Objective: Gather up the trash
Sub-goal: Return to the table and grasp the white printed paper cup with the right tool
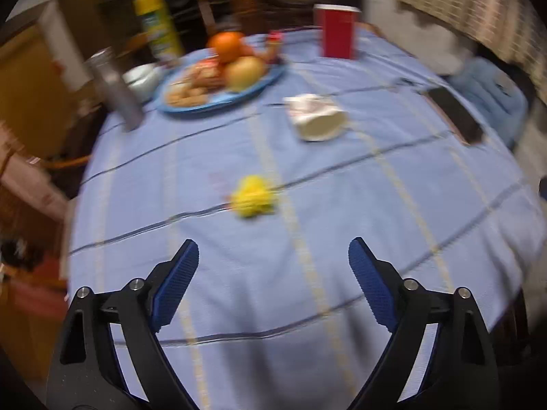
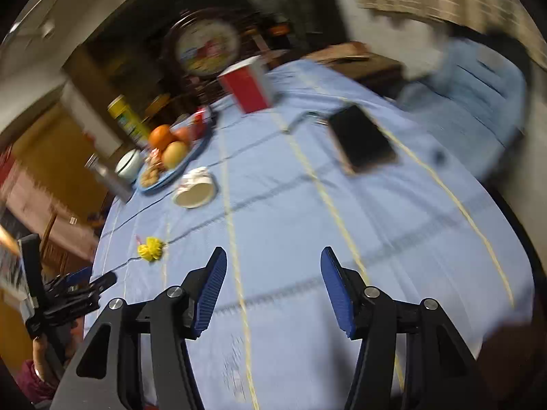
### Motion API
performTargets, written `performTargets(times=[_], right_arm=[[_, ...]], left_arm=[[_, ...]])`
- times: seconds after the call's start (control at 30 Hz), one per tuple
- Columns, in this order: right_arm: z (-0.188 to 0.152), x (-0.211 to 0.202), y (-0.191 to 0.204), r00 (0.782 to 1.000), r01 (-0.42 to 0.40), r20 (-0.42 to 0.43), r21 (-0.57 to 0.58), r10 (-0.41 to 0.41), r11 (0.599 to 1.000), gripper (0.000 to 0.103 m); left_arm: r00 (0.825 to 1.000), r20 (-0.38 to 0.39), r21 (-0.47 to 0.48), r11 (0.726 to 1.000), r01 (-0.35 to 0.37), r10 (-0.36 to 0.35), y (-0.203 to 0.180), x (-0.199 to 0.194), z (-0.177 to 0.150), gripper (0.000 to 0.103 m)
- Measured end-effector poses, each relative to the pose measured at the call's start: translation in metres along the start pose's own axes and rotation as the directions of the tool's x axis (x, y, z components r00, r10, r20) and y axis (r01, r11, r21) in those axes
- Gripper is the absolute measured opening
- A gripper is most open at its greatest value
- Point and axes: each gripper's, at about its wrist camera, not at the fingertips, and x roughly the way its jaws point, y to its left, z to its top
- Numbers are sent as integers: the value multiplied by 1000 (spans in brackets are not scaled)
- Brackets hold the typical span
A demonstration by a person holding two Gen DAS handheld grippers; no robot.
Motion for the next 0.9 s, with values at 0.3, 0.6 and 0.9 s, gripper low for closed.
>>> performTargets(times=[0.3,0.6,0.9], right_arm=[[76,106,105,981,-171,-136,-275,137,946,69],[101,230,172,962,-189,-246,-278,120,942,76],[98,292,189,973,-28,-224,-338,-51,941,88]], left_arm=[[958,-196,-366,890,-271,210,106,-21,-84,88],[851,-425,-525,681,-510,310,139,-78,-194,88],[802,-513,-595,547,-589,305,145,-115,-243,88]])
